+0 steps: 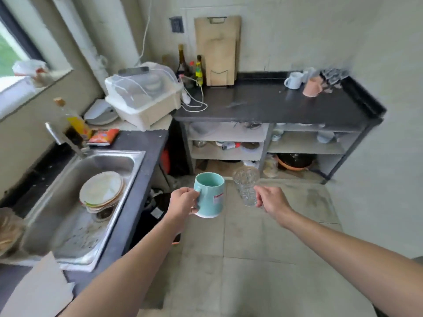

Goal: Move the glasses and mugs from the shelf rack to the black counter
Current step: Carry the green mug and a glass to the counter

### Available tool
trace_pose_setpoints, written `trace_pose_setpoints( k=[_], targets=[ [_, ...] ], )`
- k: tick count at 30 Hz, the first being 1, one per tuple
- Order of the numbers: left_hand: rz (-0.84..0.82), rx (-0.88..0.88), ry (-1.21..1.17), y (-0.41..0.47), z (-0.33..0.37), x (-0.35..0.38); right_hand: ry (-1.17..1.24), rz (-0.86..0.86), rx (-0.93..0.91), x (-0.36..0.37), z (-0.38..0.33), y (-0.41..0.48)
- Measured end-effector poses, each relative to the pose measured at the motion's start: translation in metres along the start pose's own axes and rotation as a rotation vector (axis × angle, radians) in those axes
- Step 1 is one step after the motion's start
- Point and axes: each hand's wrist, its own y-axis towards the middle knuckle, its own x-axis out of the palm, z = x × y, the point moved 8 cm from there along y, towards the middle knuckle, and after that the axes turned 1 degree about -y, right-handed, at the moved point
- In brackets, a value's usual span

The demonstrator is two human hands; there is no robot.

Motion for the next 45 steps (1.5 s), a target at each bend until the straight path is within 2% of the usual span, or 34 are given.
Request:
trace_pose_setpoints(
  k=[6,14,19,25,34,40,45],
  targets=[
    [-0.153,0.025,0.071,0.062,0.058,0.106,0.063,0.16,0.03,-0.087,0.0,0.078],
    [-0.306,0.038,0.153,0.185,0.119,0.212,0.132,0.295,0.052,-0.146,-0.008,0.189],
    [-0.403,0.077,0.225,0.261,0.184,0.276,0.127,0.374,0.059,-0.18,-0.034,0.262],
    [-0.452,0.107,0.288,0.333,0.24,0.359,0.193,0.449,0.113,-0.229,-0.044,0.324],
    [-0.471,0.0,0.337,0.42,0.239,0.505,0.133,0.423,0.199,-0.321,-0.009,0.441],
    [-0.397,-0.044,0.323,0.481,0.263,0.59,0.053,0.312,0.189,-0.376,-0.018,0.549],
    [-0.317,-0.115,0.277,0.525,0.272,0.622,0.047,0.275,0.215,-0.401,-0.019,0.624]
  ],
)
